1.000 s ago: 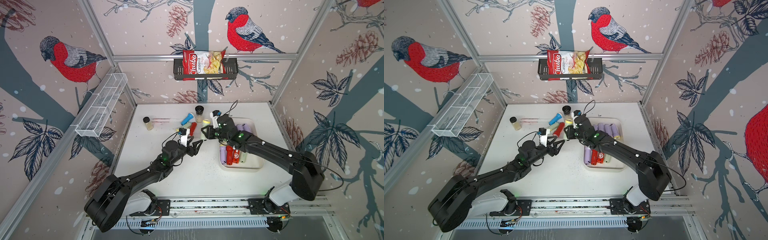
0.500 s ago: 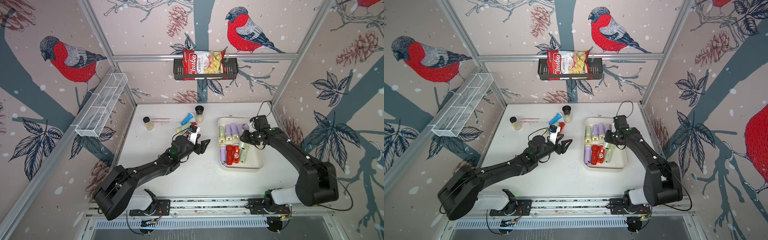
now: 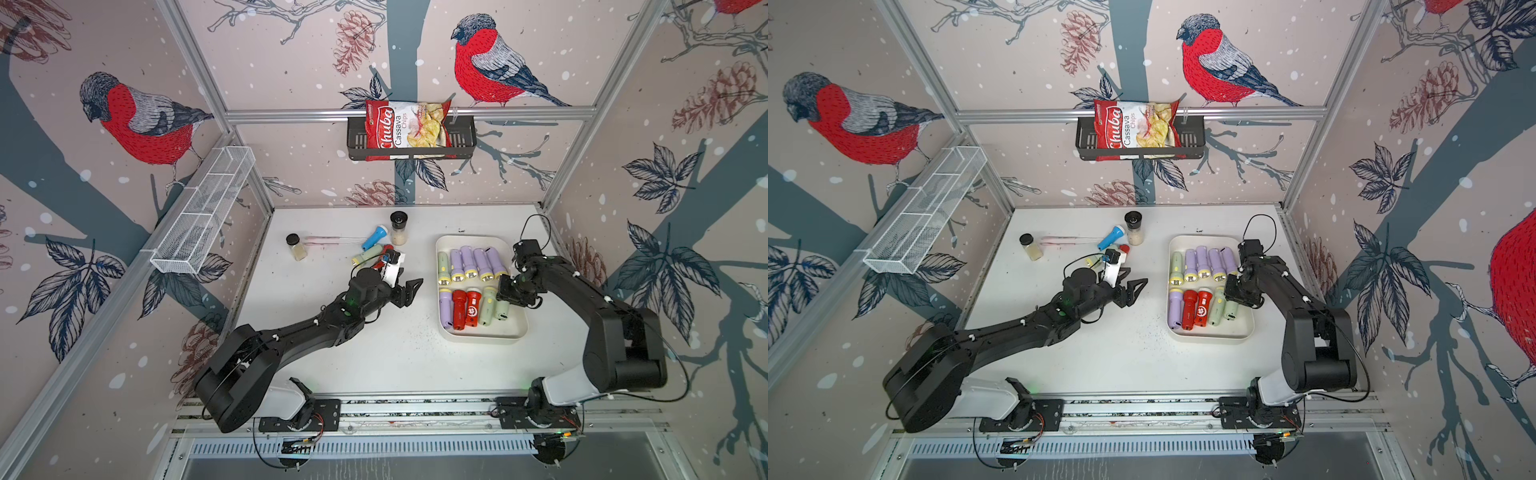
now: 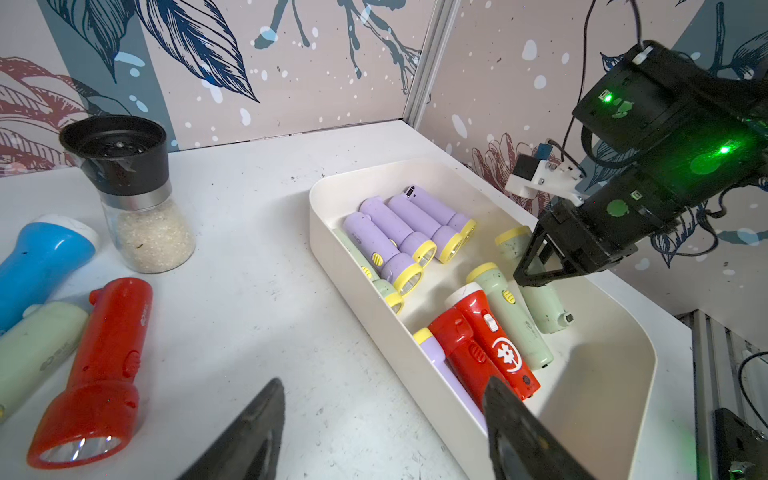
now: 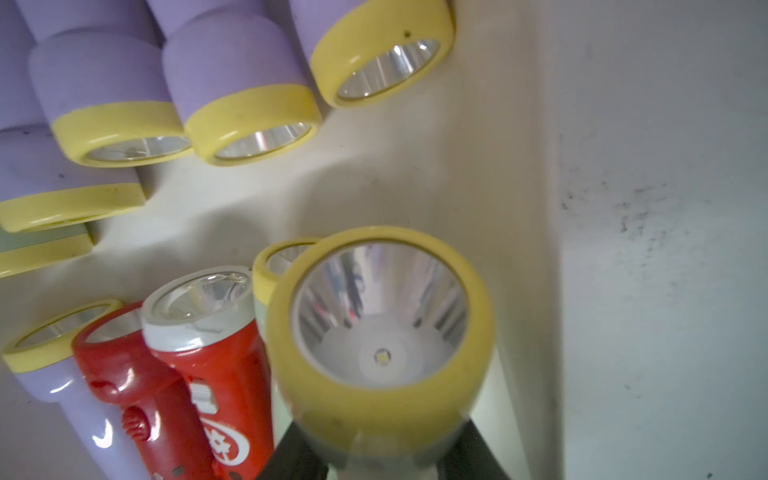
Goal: Put the flashlights into the storage boxes
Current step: Place the flashlight at the storage box.
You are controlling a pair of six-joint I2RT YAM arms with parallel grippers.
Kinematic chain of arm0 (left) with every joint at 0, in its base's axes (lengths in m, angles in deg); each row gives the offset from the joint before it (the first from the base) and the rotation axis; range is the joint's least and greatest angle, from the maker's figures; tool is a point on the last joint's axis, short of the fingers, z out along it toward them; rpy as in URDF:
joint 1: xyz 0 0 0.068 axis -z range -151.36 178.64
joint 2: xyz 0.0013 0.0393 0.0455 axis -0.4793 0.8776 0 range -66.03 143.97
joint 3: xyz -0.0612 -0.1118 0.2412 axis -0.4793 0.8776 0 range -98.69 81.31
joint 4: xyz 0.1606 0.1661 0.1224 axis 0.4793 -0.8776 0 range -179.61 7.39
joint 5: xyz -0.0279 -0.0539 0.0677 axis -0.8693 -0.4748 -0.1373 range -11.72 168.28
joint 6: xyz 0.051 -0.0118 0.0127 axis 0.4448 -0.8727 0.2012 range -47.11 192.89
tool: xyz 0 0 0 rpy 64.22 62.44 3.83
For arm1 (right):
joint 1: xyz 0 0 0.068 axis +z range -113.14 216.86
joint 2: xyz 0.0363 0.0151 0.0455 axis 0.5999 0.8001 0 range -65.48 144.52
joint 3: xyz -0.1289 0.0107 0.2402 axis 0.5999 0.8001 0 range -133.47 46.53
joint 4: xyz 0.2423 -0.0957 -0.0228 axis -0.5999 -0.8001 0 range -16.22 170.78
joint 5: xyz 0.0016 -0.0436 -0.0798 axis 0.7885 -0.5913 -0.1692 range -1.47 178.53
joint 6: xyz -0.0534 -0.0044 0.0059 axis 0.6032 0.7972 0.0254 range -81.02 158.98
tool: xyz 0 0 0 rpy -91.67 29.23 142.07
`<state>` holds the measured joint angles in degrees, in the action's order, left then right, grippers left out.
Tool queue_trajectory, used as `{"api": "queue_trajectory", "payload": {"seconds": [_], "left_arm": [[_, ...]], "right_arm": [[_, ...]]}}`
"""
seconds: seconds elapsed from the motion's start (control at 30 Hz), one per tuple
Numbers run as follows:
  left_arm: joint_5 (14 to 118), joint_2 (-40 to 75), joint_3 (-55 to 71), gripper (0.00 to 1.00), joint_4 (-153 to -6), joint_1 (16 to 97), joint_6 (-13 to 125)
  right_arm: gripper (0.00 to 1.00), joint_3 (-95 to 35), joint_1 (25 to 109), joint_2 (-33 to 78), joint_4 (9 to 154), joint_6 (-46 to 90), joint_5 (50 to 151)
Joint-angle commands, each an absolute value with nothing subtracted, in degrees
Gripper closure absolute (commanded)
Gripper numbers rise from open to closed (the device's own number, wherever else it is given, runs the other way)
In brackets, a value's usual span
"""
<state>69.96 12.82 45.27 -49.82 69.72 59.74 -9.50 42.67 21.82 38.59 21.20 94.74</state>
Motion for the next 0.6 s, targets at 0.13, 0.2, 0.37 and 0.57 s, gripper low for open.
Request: {"api": "queue_trajectory", "payload": {"seconds": [0.13,0.2,0.37,0.57], "left_arm": [[70.5,13.4,44.5,0.26,-49.4,69.8,60.8],[70.6,13.5,44.6,0.26,-49.2,69.8,60.9],[70.5,13.6,44.6,0.26,-48.8,69.8,60.7],[71.0,13.3,44.8,0.26,-49.3,69.8,60.7]], "right_arm": [[0.64,-10.2,44.9,24.6,37.6,22.4,96.1],[0.63,-10.5,45.8,24.9,38.1,22.4,97.5],[0.6,-11.3,46.4,25.8,37.7,22.2,96.9],[0.55,-12.2,45.5,25.9,35.1,22.0,92.9]]}}
